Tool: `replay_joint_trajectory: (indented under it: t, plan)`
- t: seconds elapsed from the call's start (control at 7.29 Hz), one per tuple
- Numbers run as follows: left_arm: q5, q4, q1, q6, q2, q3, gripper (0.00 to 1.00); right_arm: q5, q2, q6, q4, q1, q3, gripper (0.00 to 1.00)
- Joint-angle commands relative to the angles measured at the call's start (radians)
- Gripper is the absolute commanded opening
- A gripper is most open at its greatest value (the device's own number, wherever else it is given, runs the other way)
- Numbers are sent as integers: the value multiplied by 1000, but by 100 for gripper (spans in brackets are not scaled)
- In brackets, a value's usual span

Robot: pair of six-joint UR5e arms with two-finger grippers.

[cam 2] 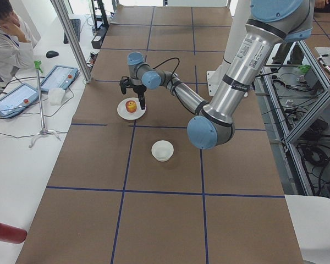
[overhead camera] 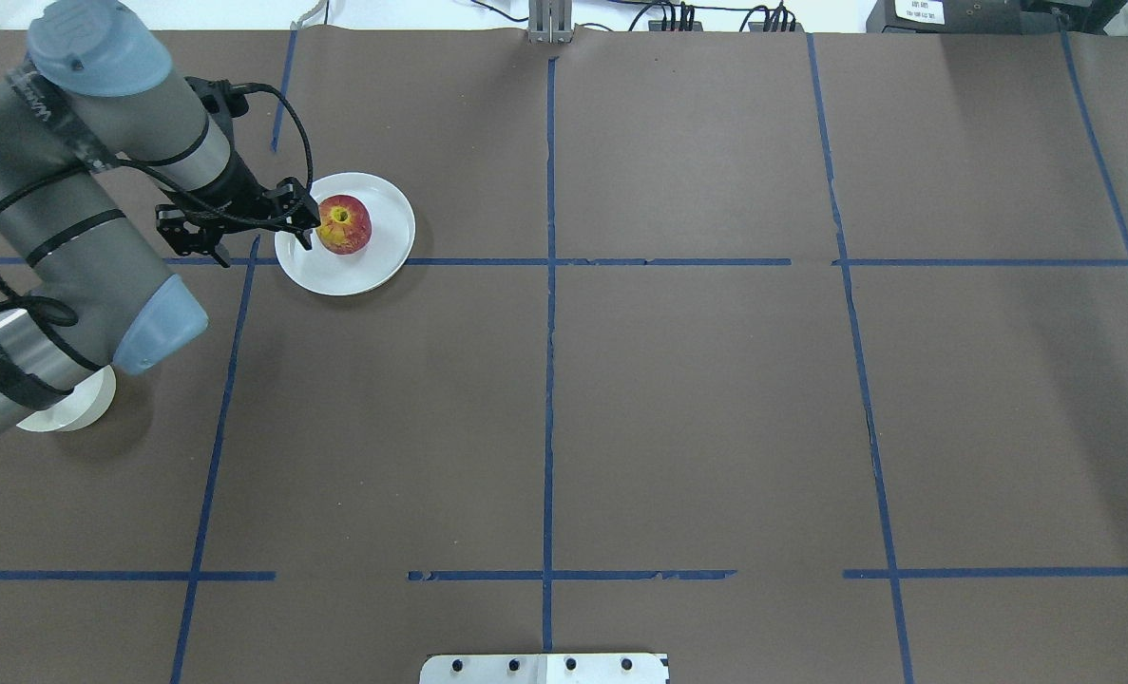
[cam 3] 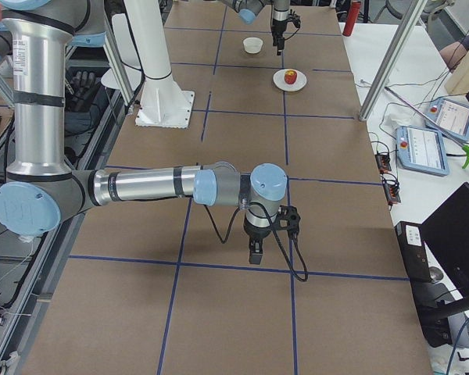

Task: Move apple from plate to bowl
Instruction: 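Move the left gripper over the red-yellow apple on the white plate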

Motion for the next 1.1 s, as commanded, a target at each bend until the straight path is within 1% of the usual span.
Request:
replay_joint_trajectory:
  t: [0.0,0.14,0.27,0.55,0.69,0.82,0.96]
  plan:
    - [12,-17,14,-25,-116,148,100,0,0,0,0,0,0,100]
    - [82,-22,16,-19,-121,149,100,0,0,0,0,0,0,100]
    - [116,-66,19,-16,-121,164,100,0,0,0,0,0,0,100]
    - [123,-124,22,-20,-148,225,100,0,0,0,0,0,0,100]
    - [123,-140,22,-20,-153,235,100,0,0,0,0,0,0,100]
    - [124,-166,25,-20,-162,279,100,0,0,0,0,0,0,100]
    - [124,-174,25,-20,-162,287,100,0,0,0,0,0,1,100]
